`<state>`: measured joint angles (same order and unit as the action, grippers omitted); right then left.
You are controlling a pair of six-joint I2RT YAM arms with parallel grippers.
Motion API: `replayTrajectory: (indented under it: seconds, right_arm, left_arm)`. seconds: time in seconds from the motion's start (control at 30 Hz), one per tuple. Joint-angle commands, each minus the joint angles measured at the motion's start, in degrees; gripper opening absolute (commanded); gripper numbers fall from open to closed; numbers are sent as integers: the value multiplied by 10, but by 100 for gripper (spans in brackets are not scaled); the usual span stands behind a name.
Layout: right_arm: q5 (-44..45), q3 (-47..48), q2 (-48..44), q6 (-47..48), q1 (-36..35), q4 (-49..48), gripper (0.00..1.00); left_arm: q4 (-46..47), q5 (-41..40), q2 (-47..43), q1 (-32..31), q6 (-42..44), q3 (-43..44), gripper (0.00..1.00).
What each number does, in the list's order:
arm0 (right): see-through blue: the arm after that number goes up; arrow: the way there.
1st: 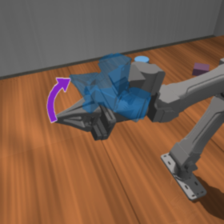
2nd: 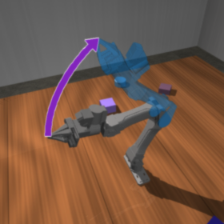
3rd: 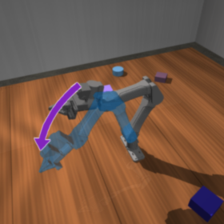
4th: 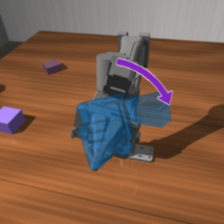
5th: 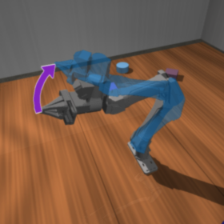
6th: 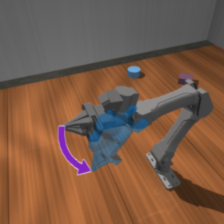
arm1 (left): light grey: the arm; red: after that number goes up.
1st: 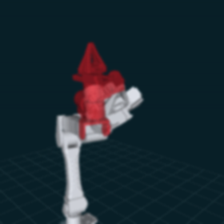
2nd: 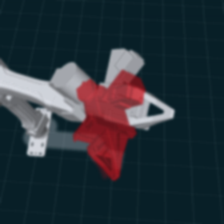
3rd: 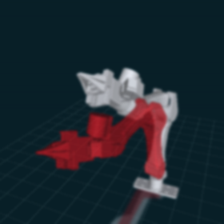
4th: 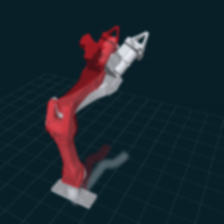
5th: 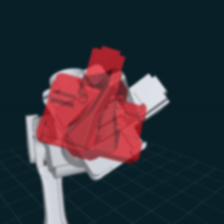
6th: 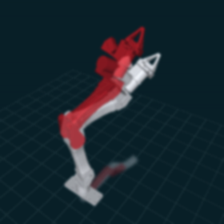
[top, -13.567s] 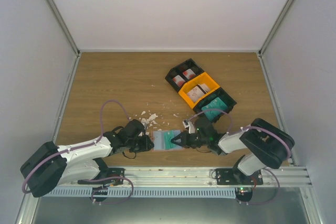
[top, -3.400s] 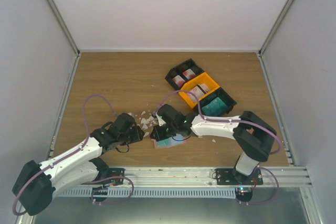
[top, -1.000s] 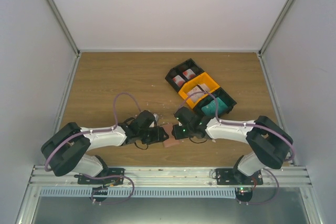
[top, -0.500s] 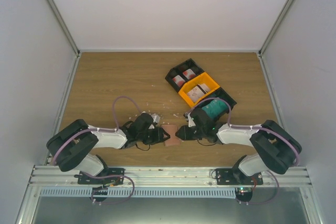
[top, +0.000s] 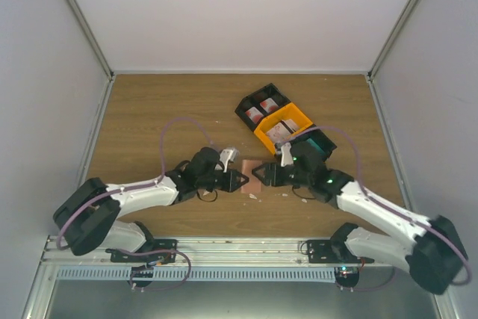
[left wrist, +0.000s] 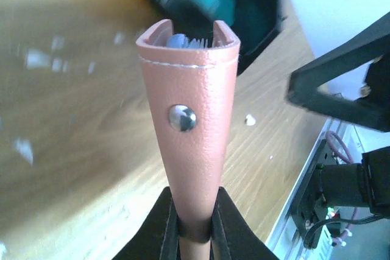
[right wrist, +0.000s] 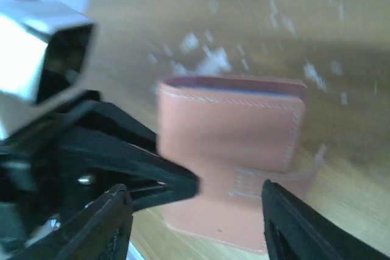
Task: Put the credit cards into the card holder
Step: Turn over the card holder at the center of the board.
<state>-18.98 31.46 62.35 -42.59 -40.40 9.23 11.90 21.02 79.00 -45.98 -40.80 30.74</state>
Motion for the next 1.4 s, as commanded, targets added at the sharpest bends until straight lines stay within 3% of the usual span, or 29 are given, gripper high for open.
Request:
replayTrajectory:
  seconds: [0.0,0.1,0.27,0.4,0.6,0.93,1.03,1.27,1.3,1.37]
  right_arm:
    - [61,74,-106,-2,4,91,65]
    - [81,128,-141,-72,9,126,77]
    - [61,199,-135,-165,9,96,82]
    - [63,223,-131,-226,9,53,83]
    - [57,286,-88,-267,9,61,83]
    - [34,276,-42,-332,9,42,78]
    - [29,282,-28,-333,11,42,69]
    - [13,266,-24,-337,13,29,18]
    - [10,263,-24,-335,13,26,12]
    - [9,256,-29,-328,15,14,5]
  left_arm:
    - [-44,-52,-65,-2,136,74,0]
    - [-64,-115,-94,-3,190,107,0]
    - [-46,-186,-126,-3,297,157,0]
    - [13,-191,-145,-3,452,158,0]
    - [178,-181,-173,-3,709,93,0]
    - [244,-150,-167,-3,934,68,0]
    - [244,-142,-169,-3,979,57,0]
    - [269,-183,-175,-3,1015,34,2]
    - [269,-191,-176,-4,994,36,9]
    - [247,-213,-181,-8,940,50,38]
